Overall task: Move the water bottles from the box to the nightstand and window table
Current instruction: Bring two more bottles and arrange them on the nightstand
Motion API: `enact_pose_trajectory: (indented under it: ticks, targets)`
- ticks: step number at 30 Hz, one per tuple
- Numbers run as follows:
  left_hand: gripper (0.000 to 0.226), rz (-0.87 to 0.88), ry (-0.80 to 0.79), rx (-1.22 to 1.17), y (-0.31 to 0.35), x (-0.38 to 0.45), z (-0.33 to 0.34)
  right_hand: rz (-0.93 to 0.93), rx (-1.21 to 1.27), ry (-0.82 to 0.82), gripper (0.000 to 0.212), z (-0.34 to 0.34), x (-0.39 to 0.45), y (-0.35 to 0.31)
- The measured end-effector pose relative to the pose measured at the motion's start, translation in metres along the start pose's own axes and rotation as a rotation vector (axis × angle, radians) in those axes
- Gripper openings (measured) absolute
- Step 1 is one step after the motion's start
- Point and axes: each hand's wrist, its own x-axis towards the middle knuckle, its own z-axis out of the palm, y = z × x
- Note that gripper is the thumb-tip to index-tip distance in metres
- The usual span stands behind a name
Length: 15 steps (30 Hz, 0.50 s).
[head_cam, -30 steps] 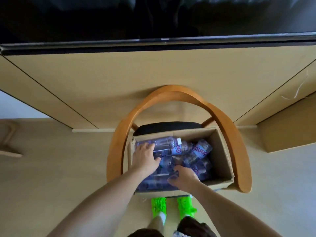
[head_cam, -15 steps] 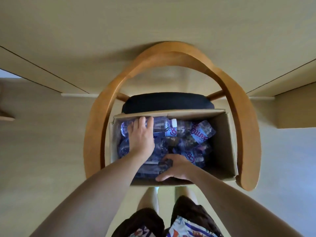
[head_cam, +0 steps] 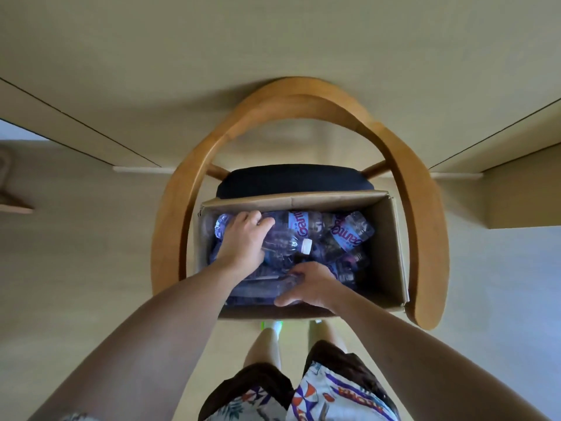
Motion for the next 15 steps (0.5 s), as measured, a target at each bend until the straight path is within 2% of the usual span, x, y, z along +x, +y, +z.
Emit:
enact_pose_trajectory:
  ticks: [3,7,9,13,15]
  targets:
    - [0.055,0.017,-0.011,-0.06,0.007,-0.005,-0.015,-0.032,0.024,0.128,0.062,-0.011,-0.012,-0.009]
    - [0.063,-0.124,-0.007,-0.213,0.019,0.004,-0.047,-0.095,0.178,0.297,0.061,-0.031,-0.032,-0.027]
    - [0.055,-0.164,0.005,-0.304,0.026,0.01,-0.069,-0.142,0.288,0.351,0.065,-0.048,-0.045,-0.04]
    - [0.044,-0.238,0.026,-0.474,0.038,0.021,-0.119,-0.235,0.802,0.272,0.076,-0.091,-0.073,-0.065]
    - [0.038,-0.277,0.016,-0.549,0.045,0.025,-0.143,-0.255,1.034,0.184,0.059,-0.111,-0.086,-0.074]
